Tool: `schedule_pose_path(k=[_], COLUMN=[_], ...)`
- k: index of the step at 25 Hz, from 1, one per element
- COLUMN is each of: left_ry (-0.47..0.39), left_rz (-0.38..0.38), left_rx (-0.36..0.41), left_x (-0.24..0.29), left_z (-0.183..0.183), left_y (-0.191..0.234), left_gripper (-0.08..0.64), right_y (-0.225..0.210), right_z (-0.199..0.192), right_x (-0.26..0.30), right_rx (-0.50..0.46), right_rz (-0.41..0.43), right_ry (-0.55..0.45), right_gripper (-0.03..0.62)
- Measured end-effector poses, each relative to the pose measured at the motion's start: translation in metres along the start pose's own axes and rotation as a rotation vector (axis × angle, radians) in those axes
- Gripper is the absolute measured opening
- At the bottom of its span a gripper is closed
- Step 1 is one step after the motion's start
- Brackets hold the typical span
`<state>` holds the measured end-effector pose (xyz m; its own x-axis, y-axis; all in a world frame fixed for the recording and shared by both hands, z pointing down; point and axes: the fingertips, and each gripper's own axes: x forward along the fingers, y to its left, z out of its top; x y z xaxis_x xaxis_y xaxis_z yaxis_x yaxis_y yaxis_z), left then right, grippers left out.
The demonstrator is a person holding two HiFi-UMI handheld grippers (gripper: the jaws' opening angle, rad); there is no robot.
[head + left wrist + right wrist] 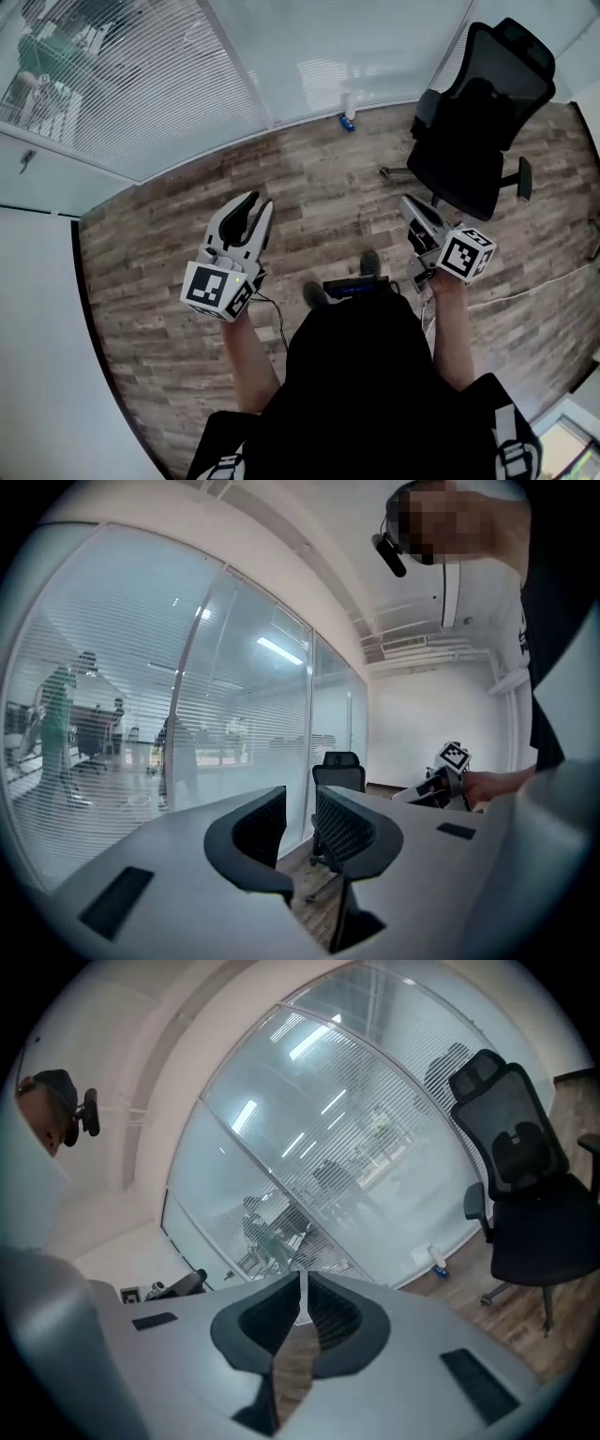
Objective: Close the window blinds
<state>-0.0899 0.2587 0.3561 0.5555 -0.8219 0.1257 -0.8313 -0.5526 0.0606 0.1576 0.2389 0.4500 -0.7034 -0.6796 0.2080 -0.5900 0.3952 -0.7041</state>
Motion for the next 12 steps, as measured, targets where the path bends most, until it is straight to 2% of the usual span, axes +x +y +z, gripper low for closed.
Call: schedule_pose_path(k=[4,7,12], left_ry=[-0.009,-0.02,-0.034], left_rz=[-0.024,-0.047,-0.075], left_rx=[-0.097,-0.136,-0.168], left_x=[-0.022,-0.027,-0.041], left_z=[-0.028,-0.041,-0.048], left_y=[0.014,0.019,0.013], left_gripper=[0.104,0.101,0.097], right_y=[0.021,0.029,0.046], right_z=[-0.04,-0.057,-0.062], right_x=[-0.019,-0.028,-0.028], right_rx=[0.001,-0.009,-0.028], right_rz=[-0.074,-0.126,-0.132], right_ry=[0.029,0.05,0.033], right_gripper=[0.033,0.033,0.032])
